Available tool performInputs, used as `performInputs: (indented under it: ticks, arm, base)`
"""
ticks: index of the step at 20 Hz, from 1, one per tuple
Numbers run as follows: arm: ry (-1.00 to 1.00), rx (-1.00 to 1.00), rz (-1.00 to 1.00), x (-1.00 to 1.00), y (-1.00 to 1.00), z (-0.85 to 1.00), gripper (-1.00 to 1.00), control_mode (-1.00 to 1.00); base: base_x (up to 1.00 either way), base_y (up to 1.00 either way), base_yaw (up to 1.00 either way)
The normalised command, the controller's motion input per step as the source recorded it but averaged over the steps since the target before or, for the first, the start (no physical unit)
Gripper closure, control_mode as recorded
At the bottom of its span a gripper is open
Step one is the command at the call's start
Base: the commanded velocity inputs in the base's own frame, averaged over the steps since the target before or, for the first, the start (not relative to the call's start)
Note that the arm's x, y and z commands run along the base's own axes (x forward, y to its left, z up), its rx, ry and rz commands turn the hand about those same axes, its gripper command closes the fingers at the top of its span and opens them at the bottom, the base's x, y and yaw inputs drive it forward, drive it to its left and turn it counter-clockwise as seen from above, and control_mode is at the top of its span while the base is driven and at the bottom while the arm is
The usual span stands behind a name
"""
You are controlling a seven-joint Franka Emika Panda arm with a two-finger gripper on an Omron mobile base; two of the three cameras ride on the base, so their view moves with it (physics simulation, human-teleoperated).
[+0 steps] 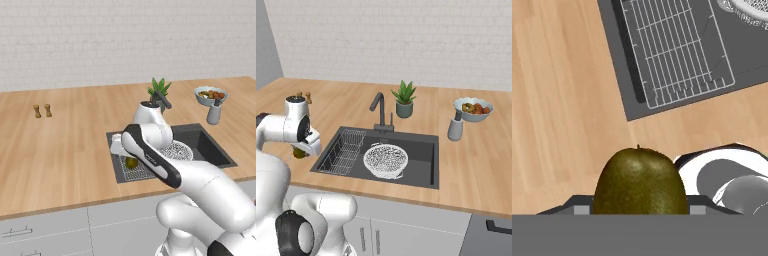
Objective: Put the colander in the sink, put the kiwi in the colander, and turn on the sink faucet and pour water over the colander.
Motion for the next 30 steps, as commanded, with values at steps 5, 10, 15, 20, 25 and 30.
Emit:
performInputs:
  ticks: [5,10,15,20,25,30]
  arm:
    - [0.02,0.00,0.07,-0.07,-0.85,0.33,1.00,-1.00]
    - [0.13,0.00,0.06,0.04,-0.86,0.17,1.00,-1.00]
    - [0.09,0.00,0.06,0.07,-0.96,0.02,1.00,-1.00]
    - [0.01,0.00,0.08,0.05,-0.95,-0.01,1.00,-1.00]
    - [0.06,0.00,0.08,0.20,-0.94,-0.05,1.00,-1.00]
    - [0.00,0.00,0.07,0.25,-0.85,-0.09,1.00,-1.00]
  base:
    - [0.00,0.00,0.00]
    - [0.00,0.00,0.00]
    - [0.00,0.00,0.00]
    - [0.00,0.00,0.00]
    - [0.00,0.00,0.00]
    - [0.00,0.00,0.00]
